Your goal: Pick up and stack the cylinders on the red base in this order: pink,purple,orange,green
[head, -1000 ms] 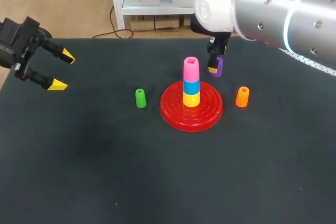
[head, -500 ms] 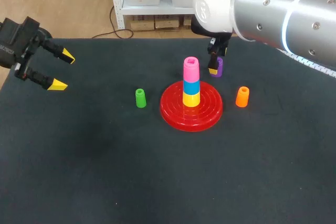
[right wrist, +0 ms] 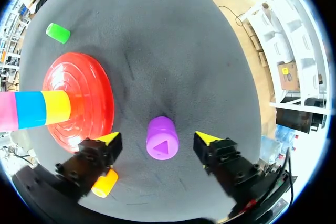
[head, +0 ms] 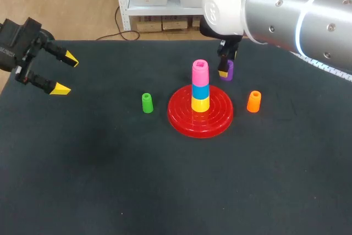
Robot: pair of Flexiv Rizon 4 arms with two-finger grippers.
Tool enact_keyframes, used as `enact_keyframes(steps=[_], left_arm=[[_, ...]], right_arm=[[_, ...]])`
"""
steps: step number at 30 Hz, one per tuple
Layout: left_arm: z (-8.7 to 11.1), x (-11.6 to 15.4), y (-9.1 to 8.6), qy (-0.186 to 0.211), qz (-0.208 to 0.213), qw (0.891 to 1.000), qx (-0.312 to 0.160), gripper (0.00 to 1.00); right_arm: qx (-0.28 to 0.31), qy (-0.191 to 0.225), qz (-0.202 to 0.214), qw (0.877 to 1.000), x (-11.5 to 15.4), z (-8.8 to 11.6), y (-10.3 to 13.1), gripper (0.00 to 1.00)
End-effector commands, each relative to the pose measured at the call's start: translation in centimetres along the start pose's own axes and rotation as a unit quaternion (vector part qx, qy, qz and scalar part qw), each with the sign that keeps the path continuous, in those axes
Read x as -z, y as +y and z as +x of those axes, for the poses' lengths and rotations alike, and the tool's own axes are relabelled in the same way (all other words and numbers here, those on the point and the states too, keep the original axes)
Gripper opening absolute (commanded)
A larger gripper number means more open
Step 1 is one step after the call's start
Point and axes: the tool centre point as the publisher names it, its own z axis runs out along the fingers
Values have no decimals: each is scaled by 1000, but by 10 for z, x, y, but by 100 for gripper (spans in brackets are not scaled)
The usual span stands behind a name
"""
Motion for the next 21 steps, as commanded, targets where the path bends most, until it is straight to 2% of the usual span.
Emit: enact_keyframes(steps=[1,21], left_arm=[[0,0,-1,0,-1,1000,0,100],[0,0,-1,0,-1,1000,0,100]], right_arm=[[0,-3,1,1000,-1,3,2,0],[-2,-8,-6,1000,0,7,-1,0]])
